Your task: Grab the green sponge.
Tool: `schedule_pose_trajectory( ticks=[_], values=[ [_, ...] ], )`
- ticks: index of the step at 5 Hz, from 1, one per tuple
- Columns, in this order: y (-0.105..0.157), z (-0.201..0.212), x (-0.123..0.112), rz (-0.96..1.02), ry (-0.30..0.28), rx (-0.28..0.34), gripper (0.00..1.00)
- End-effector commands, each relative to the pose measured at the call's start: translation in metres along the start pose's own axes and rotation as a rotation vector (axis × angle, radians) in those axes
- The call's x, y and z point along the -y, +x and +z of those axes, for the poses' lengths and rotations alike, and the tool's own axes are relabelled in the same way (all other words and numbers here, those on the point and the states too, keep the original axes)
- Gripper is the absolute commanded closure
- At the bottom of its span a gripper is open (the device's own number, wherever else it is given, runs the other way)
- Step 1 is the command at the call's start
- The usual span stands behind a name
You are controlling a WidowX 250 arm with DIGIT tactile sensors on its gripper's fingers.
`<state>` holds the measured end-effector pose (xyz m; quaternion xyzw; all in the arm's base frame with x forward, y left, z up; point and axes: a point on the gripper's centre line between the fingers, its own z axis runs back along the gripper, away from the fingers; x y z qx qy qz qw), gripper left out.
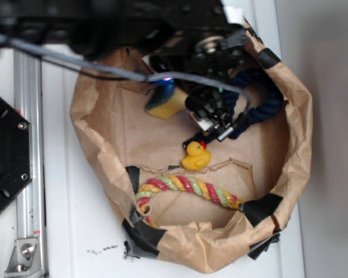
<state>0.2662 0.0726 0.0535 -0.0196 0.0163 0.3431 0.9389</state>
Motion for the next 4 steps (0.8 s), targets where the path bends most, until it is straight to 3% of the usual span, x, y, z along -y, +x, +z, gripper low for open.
schedule_pose_trajectory(
  ticks=[1, 2, 3, 4],
  values=[
    [0.014, 0.004, -0.008, 0.025, 0.061, -0.036, 1.00],
    [0.012, 0.005, -0.006, 0.001, 0.082, -0.008, 1.00],
    [0.005, 0.017, 0.000, -0.036, 0.104, 0.057, 1.00],
    [-0.008, 0.051, 0.014, -0.125, 0.082, 0.132, 1.00]
  ],
)
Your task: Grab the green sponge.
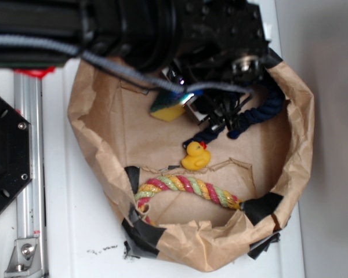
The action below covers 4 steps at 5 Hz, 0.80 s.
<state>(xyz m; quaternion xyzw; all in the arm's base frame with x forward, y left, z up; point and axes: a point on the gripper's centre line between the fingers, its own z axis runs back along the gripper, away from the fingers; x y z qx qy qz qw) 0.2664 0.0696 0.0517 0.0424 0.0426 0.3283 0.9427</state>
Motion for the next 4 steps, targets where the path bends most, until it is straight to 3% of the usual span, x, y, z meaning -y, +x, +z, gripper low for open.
schedule_pose_trajectory(
  ticks=[1, 2, 3, 4],
  values=[
    [-0.016, 0.084, 0.010, -0.140, -0.111, 0.156, 1.00],
    [-0.030, 0.120, 0.016, -0.222, -0.205, 0.181, 1.00],
    [-0.039, 0.146, 0.027, -0.318, -0.256, 0.191, 1.00],
    [-0.040, 0.148, 0.040, -0.333, -0.217, 0.229, 1.00]
  ],
)
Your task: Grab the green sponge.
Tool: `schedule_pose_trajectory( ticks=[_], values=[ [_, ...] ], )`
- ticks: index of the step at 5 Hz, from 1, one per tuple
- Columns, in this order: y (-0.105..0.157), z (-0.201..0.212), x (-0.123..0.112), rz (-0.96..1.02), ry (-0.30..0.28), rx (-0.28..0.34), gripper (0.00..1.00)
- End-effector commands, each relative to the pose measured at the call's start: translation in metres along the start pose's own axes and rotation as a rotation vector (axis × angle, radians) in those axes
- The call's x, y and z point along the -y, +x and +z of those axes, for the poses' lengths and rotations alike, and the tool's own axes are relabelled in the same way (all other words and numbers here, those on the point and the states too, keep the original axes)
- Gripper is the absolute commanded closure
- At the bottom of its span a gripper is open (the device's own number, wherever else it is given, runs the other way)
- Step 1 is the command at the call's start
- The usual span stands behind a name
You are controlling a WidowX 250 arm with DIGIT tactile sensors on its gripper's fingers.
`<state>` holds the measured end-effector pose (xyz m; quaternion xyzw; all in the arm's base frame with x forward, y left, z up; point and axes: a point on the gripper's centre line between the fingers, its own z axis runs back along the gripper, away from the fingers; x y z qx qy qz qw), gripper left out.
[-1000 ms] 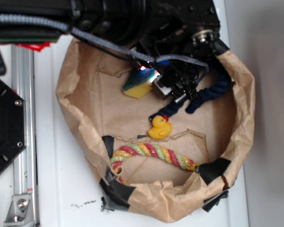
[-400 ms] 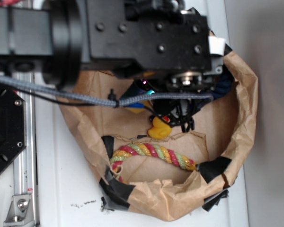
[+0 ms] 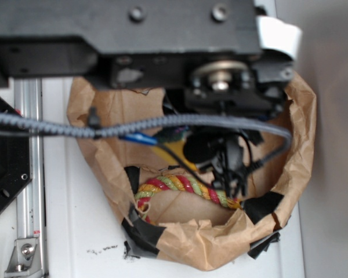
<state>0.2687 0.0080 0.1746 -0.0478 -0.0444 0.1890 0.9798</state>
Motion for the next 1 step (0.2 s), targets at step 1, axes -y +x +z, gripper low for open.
schedule_pose_trajectory(
  ticks=[1],
  values=[
    [0.0086, 0.0161, 0.0015, -0.061, 0.030, 0.109, 1.00]
  ],
)
